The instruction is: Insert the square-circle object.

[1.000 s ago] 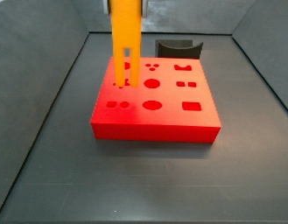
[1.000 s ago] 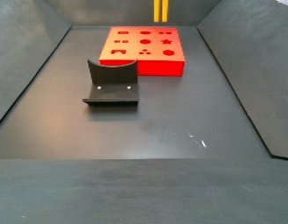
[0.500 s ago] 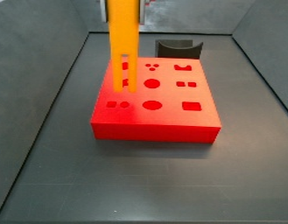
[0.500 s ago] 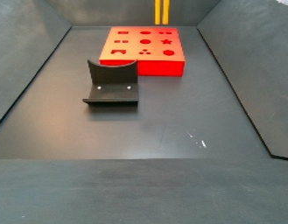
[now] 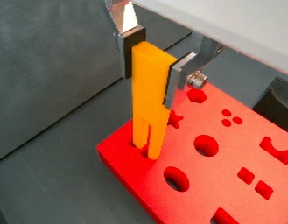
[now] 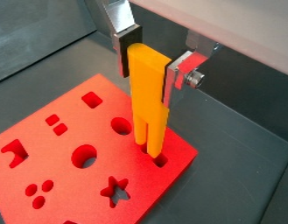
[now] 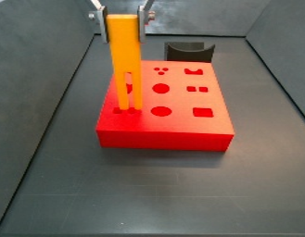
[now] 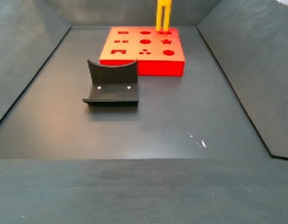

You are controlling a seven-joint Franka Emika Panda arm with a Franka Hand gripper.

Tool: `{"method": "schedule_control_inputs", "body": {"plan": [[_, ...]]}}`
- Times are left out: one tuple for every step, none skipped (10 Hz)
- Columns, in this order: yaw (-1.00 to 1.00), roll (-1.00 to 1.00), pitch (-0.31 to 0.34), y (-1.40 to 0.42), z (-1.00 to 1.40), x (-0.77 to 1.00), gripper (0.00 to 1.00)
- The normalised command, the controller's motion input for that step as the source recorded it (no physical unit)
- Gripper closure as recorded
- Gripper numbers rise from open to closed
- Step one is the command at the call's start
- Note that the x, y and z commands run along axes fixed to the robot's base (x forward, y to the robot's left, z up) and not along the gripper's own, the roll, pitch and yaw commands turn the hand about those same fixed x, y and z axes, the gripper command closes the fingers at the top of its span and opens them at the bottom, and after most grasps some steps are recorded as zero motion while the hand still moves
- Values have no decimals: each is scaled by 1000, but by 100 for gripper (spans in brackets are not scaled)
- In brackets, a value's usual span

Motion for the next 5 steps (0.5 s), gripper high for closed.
{"method": "schedule_control_inputs", "body": {"plan": [[-40,30,41,0,-89,0,100],[-86,67,73,0,-83,-3,100],[-40,39,44,0,-43,0,100],[-66,67,63,0,-86,0,100],[-97,56,76,0,-94,0,100]]}}
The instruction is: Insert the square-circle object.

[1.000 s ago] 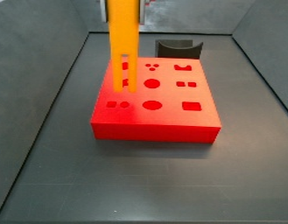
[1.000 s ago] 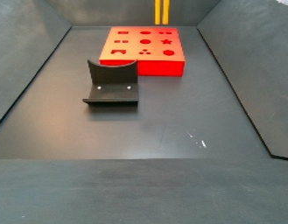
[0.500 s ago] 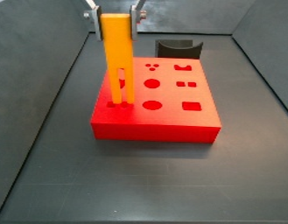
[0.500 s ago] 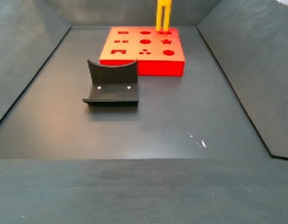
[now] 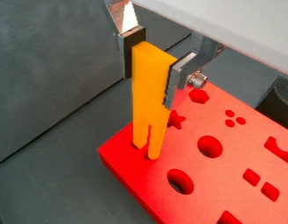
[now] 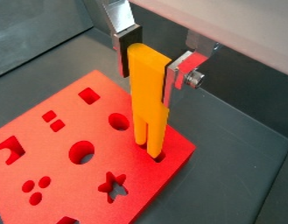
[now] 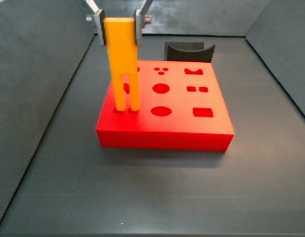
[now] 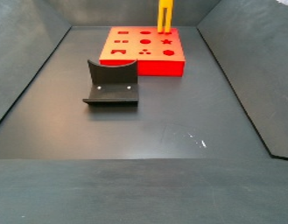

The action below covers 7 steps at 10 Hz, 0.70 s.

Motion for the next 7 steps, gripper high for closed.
{"method": "schedule_control_inputs", "body": {"plan": [[-111,77,73,0,-129,0,100],[-91,44,51,0,-94,0,100],[-9,0,23,-29,-37,0,100],[-3,0,16,-34,-23,0,100],[0,0,19,-71,-3,9,100],[0,0,17,-74,-26,0,100],[0,0,7,-80,-9,0,100]]}}
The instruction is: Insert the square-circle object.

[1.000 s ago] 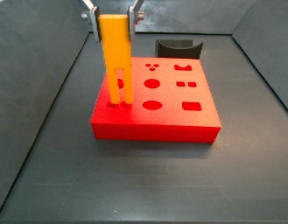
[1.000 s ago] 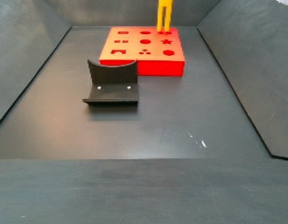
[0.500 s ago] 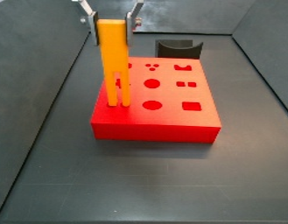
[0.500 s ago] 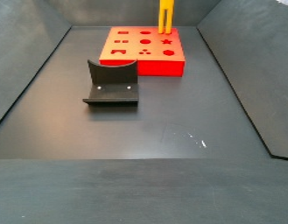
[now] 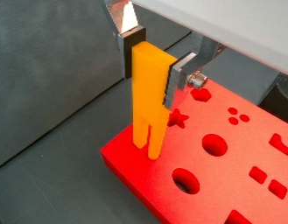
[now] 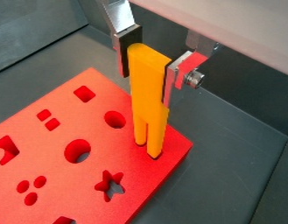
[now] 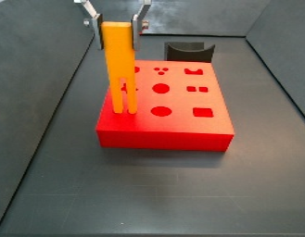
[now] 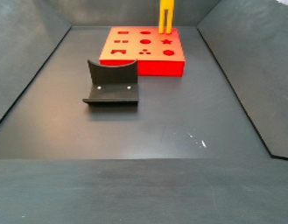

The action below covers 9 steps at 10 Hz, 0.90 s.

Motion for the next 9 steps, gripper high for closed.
{"method": "schedule_control_inputs", "body": {"plan": [[0,0,0,0,-60,0,100],[0,0,0,29,-29,0,100],[-17,0,0,100,-60,-31,100],[-9,0,0,94,-60,-14,100],[0,0,0,3,-71,0,100],[0,-17,0,0,0,0,100],[0,0,0,0,-17,0,100],[-3,90,26,-106,-389,169,100],[-57,196,0,-140,-840,149,100]]}}
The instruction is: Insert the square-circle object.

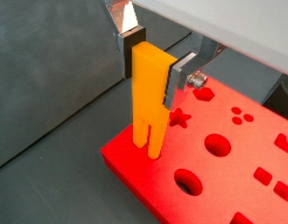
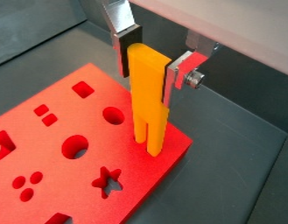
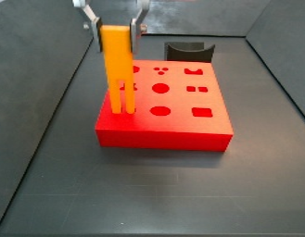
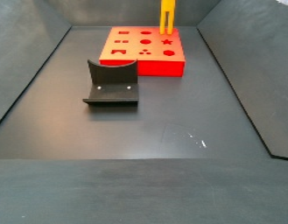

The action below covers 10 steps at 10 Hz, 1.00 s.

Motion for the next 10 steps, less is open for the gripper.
{"method": "schedule_control_inputs", "body": {"plan": [[-186,89,-11,0,-1000,203,100],[-220,54,0,0,-1000,123,100],[-254,46,0,0,-1000,91,100],[-214,31,0,0,-1000,69,100],[-180,19,0,14,-1000,57,100],[-180,16,0,11,-1000,51,100],[-177,14,0,14,-1000,49,100],[-180,14,0,14,-1000,49,100],[-183,21,0,0,-1000,17,100],[0,-13,0,0,0,0,100]]}}
